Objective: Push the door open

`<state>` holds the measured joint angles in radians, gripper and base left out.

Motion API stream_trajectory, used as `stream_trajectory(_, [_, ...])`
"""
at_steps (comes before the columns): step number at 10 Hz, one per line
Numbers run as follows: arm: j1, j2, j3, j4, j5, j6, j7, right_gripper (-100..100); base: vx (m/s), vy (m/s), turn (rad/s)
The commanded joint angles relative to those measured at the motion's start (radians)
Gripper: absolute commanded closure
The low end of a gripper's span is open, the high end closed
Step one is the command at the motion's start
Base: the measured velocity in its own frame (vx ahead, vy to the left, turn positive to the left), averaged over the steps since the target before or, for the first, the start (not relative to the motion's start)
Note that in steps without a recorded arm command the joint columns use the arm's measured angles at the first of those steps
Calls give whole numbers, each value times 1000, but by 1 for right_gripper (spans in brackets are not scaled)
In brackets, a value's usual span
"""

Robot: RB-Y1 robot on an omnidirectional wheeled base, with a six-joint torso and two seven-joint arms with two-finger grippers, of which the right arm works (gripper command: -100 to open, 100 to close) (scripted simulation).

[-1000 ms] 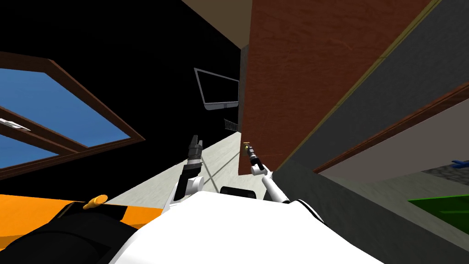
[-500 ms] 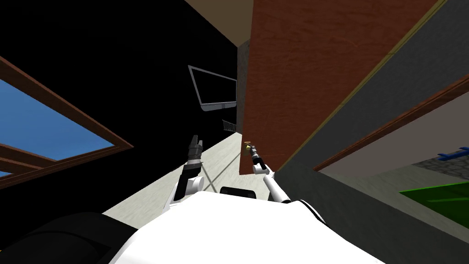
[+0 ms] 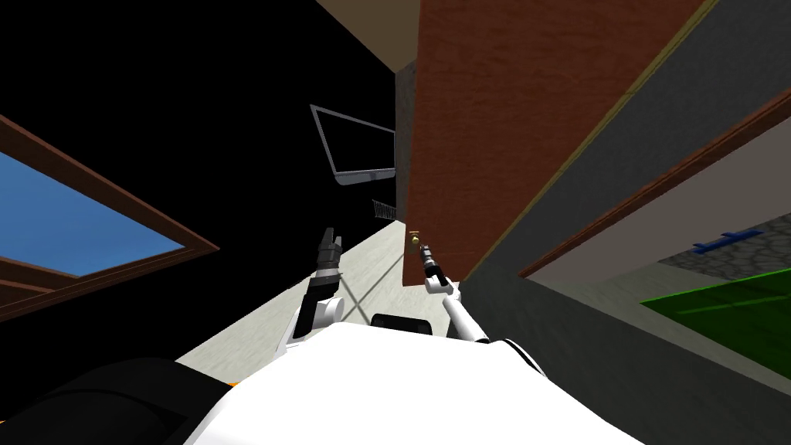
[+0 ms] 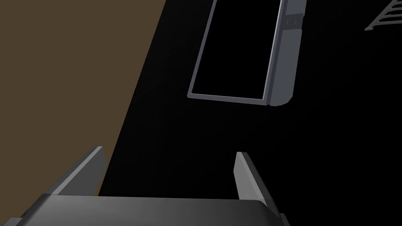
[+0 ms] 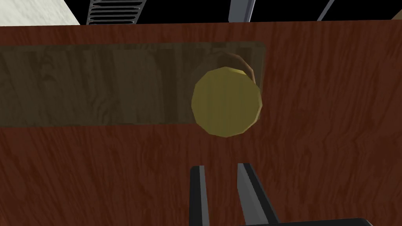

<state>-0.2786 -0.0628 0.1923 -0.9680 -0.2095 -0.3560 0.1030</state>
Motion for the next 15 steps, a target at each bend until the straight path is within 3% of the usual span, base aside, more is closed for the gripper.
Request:
stream_trajectory(1, [-3, 17, 11, 8, 2, -3, 3, -100, -223, -37, -103])
stream_trajectory(4, [4, 46, 27, -5, 4, 3, 8, -100, -217, -24, -77])
stream_trajectory(5, [-2, 40, 23, 10, 3, -6, 7, -100, -91, -3, -7])
stream_trajectory(6, [-3, 25, 20, 14, 3, -11, 7, -100, 117, 24, 34])
stream_trajectory(8, [-5, 18, 16, 18, 3, -16, 8, -100, 235, 75, 28])
stream_trajectory(10, [-7, 20, 10, 22, 3, -22, 9, -100, 243, 60, 26])
stream_trajectory(12, [-9, 37, 4, 28, 3, -29, 10, -100, 257, 78, 31])
stream_trajectory(13, [-8, 31, 6, 27, 4, -28, 10, -100, 99, 41, 3])
stream_trajectory(14, [-8, 31, 6, 27, 4, -28, 10, 100, -8, -6, -6])
stream_trajectory(15, [-8, 31, 6, 27, 4, -28, 10, 100, -32, -17, 8])
